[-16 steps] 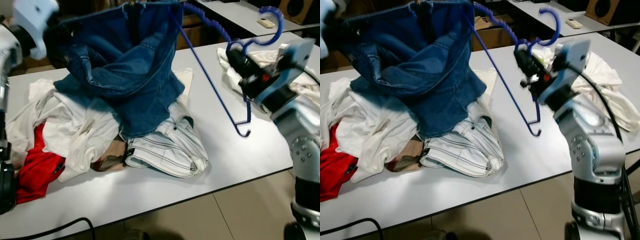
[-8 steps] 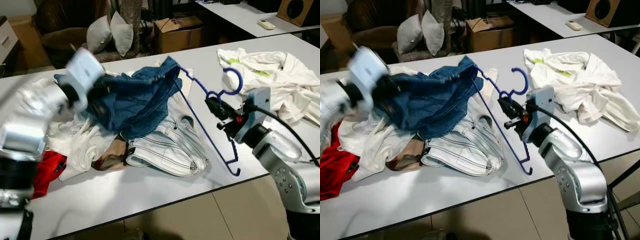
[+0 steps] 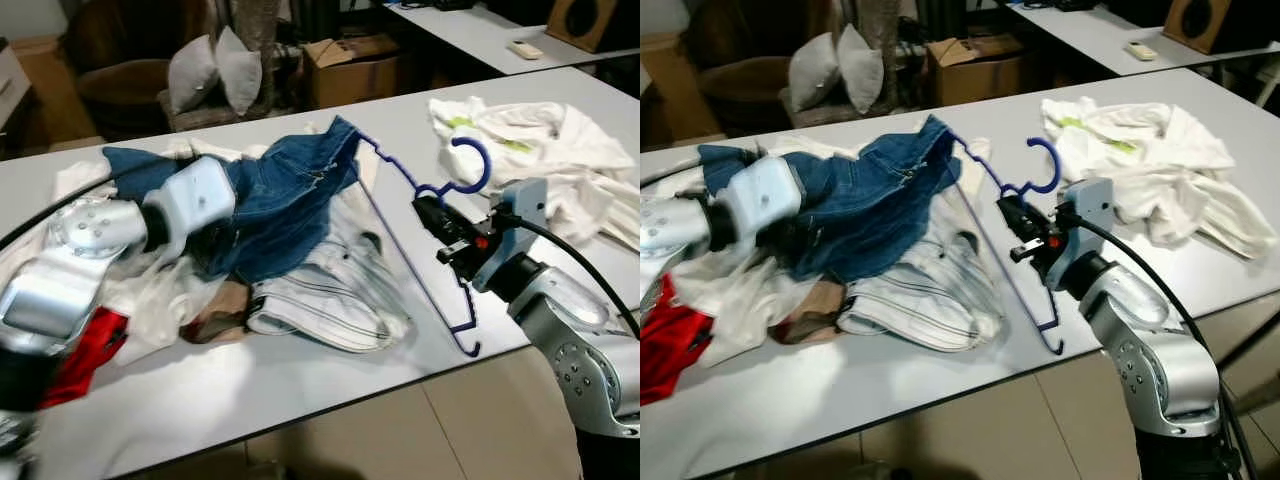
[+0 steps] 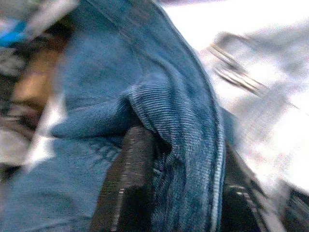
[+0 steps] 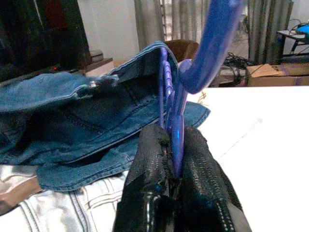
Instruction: Hang hanger
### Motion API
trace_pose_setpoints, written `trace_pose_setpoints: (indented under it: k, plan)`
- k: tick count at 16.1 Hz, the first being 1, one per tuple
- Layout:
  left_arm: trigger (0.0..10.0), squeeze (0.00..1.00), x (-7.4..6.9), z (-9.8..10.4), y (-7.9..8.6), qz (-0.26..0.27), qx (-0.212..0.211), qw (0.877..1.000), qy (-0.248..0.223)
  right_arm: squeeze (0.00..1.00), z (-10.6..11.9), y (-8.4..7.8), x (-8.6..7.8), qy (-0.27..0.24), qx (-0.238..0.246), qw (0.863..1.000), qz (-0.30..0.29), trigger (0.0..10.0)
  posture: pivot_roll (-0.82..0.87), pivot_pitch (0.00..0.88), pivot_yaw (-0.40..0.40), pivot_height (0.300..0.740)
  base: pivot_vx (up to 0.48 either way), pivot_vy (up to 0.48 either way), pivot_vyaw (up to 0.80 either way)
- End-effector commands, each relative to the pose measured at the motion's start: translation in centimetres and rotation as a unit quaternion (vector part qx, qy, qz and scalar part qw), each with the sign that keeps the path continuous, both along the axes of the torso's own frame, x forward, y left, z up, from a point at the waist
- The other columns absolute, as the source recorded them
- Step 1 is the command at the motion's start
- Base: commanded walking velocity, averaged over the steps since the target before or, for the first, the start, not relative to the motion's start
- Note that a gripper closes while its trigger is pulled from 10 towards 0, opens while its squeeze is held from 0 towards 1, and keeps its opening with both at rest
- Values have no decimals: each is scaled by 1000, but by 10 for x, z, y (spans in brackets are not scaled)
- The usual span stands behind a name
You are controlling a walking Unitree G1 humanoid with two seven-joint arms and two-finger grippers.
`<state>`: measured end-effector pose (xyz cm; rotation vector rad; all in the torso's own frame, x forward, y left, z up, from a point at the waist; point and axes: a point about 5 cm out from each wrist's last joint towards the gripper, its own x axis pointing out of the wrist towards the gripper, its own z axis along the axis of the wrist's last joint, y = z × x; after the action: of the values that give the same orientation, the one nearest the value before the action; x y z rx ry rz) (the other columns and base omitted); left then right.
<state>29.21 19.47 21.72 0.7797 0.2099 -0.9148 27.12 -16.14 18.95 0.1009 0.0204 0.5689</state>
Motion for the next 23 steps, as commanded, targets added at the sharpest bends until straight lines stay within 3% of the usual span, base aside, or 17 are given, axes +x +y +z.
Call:
trace_pose_setpoints:
  k: [1,3,6,7,8,9,10,11,12,15,17,18,19,20,22,23]
  plan:
    - [10000,1000,-5,-1,1,-13,8,1000,24,0,7,1,-2,-9,9,1000,9,10000,-90,0,74,740,0,0,0]
    - [10000,1000,-14,3,2,-28,4,998,47,0,8,2,-3,-8,15,1000,18,10000,-90,0,65,740,0,0,0]
    - [10000,1000,-23,10,-12,-52,-51,995,64,0,10,3,-4,-6,21,999,28,10000,-96,0,60,740,0,0,0]
    - [10000,1000,-20,10,-22,-44,-115,991,60,0,11,5,-4,-6,23,999,38,10000,-101,0,58,740,0,0,0]
    - [10000,1000,-13,12,-25,-20,-154,987,38,0,11,6,-5,-5,23,999,44,10000,-101,0,56,740,0,0,0]
    - [10000,1000,-10,13,-25,-6,-165,986,27,0,12,6,-5,-4,23,999,45,10000,-101,0,56,740,0,0,0]
    - [10000,1000,-2,13,-21,35,-162,986,3,0,12,7,-6,-3,22,999,48,10000,-104,0,55,740,0,0,0]
    - [10000,1000,4,12,-17,64,-131,989,-22,0,12,7,-6,-3,22,999,49,10000,-103,0,53,740,0,0,0]
    - [10000,1000,5,12,-18,66,-125,989,-32,0,12,7,-6,-3,22,999,49,10000,-104,0,52,740,0,0,0]
    - [10000,1000,-1,26,-43,18,-228,973,-42,0,13,8,-6,0,23,998,52,10000,-109,0,49,740,0,0,0]
    - [10000,1000,3,15,-28,54,-124,989,-54,0,15,8,-6,0,21,998,55,10000,-114,0,43,740,0,0,0]
    - [10000,1000,4,12,-16,59,-43,995,-69,0,15,7,-6,0,21,998,56,10000,-115,0,36,740,0,0,0]
    - [10000,1000,3,20,-15,60,-64,993,-75,0,16,7,-6,0,20,998,57,10000,-116,0,32,740,0,0,0]
    - [10000,1000,0,31,-22,44,-121,988,-81,0,17,7,-6,2,22,998,59,10000,-114,0,28,740,0,0,0]
    - [10000,1000,-5,32,-37,9,-158,985,-73,0,17,7,-5,3,23,998,62,10000,-118,0,21,740,0,0,0]
    - [10000,353,-5,22,-62,-9,-171,983,-70,0,19,8,-4,3,26,998,65,10000,-118,0,20,740,0,0,0]
